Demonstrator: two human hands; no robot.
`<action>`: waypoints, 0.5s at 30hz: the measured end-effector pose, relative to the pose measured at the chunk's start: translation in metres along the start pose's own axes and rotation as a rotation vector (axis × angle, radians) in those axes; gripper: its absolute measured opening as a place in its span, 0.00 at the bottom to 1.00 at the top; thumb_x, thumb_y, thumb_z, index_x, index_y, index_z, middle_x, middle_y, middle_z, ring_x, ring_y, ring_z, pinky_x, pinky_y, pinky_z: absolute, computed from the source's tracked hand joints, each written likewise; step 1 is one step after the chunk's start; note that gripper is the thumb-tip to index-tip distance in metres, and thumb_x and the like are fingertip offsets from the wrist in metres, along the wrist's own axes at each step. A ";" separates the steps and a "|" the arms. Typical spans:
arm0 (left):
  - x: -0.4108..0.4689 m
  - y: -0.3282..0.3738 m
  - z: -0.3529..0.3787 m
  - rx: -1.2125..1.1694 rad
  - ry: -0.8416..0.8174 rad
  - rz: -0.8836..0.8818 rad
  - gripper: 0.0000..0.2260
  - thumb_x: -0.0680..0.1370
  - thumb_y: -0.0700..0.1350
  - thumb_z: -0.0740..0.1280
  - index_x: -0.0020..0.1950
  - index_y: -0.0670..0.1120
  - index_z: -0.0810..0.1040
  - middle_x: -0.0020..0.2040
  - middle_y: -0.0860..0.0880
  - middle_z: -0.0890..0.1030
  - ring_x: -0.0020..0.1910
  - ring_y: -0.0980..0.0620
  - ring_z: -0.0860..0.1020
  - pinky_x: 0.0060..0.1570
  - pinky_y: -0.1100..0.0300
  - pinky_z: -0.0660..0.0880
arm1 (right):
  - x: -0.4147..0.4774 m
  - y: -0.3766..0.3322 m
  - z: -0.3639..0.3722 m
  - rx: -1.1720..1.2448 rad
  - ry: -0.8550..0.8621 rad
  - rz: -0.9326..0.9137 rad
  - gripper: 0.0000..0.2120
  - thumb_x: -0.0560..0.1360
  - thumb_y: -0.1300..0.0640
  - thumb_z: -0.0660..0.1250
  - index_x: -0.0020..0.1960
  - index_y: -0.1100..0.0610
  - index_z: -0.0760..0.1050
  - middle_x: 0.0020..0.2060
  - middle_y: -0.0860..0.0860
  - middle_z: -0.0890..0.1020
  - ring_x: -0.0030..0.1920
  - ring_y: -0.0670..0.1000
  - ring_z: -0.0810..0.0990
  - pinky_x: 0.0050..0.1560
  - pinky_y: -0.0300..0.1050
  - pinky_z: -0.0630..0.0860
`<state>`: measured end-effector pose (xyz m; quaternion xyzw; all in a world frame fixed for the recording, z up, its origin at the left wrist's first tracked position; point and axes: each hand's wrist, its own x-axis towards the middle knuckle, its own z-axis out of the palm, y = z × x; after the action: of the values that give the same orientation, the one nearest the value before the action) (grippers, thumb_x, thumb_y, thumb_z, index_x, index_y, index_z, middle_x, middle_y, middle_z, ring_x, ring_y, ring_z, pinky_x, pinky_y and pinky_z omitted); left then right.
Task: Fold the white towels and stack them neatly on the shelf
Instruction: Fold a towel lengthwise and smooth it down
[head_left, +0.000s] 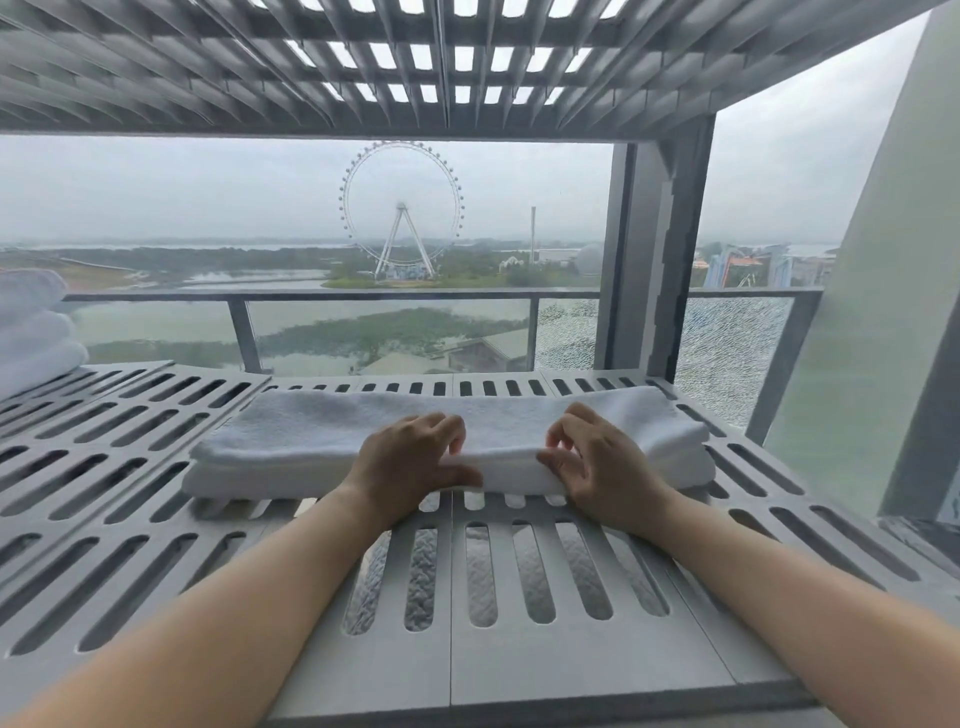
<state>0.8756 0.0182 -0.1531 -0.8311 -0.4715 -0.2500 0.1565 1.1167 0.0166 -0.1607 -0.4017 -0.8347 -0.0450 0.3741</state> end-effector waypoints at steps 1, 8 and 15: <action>0.000 -0.001 0.000 0.006 0.000 0.012 0.22 0.68 0.67 0.64 0.43 0.49 0.68 0.40 0.54 0.73 0.37 0.52 0.71 0.34 0.60 0.64 | 0.000 -0.001 -0.001 -0.015 -0.006 -0.027 0.07 0.74 0.56 0.67 0.41 0.51 0.68 0.37 0.41 0.67 0.33 0.44 0.69 0.34 0.28 0.63; -0.006 0.001 -0.004 0.082 0.083 0.231 0.18 0.75 0.60 0.64 0.38 0.46 0.70 0.34 0.51 0.73 0.32 0.52 0.70 0.28 0.62 0.62 | -0.002 0.001 -0.009 -0.121 -0.149 0.017 0.09 0.72 0.48 0.66 0.42 0.50 0.67 0.35 0.40 0.67 0.33 0.41 0.67 0.35 0.39 0.64; 0.023 0.013 -0.016 -0.116 -0.347 0.029 0.23 0.78 0.63 0.48 0.34 0.49 0.70 0.31 0.51 0.74 0.30 0.53 0.72 0.35 0.57 0.71 | -0.006 -0.001 -0.027 -0.307 -0.193 0.007 0.23 0.69 0.42 0.62 0.60 0.52 0.74 0.58 0.48 0.73 0.56 0.49 0.72 0.53 0.47 0.71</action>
<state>0.8922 0.0203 -0.1271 -0.8762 -0.4639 -0.1275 0.0281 1.1344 0.0012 -0.1451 -0.4594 -0.8486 -0.1319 0.2268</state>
